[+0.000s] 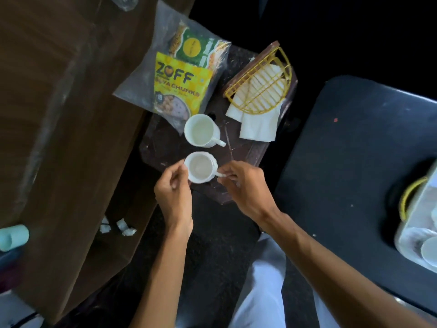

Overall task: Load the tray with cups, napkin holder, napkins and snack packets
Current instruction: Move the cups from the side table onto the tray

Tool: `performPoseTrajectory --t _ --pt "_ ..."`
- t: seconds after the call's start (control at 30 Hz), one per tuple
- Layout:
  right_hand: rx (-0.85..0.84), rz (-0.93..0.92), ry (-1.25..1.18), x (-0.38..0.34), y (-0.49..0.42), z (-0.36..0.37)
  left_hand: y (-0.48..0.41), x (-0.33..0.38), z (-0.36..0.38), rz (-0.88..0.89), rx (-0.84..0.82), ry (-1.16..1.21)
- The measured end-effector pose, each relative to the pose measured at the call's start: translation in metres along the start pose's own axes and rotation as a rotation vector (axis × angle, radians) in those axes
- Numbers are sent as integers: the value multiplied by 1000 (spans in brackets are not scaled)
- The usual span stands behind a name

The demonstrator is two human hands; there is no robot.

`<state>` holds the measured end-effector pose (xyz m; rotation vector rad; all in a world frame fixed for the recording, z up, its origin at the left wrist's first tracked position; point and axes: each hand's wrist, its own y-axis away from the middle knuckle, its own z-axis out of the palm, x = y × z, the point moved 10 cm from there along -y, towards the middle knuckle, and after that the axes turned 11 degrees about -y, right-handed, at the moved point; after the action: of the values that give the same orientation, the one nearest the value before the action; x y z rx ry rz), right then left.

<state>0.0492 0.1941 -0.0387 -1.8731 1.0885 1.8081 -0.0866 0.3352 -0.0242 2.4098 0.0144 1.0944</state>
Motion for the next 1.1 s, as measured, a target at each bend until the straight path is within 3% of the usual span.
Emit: performPoseTrajectory --t 0.33,0.67,0.87,1.1 --pt "257 71 50 15 112 -147 127 6 92 36 -229 4" --pt "490 151 197 52 208 -320 257 40 237 222 -529 -97" --pt "544 178 240 98 237 -391 308 19 311 206 -606 -150" --pt "469 208 210 146 238 -418 324 1 352 174 -585 -252"
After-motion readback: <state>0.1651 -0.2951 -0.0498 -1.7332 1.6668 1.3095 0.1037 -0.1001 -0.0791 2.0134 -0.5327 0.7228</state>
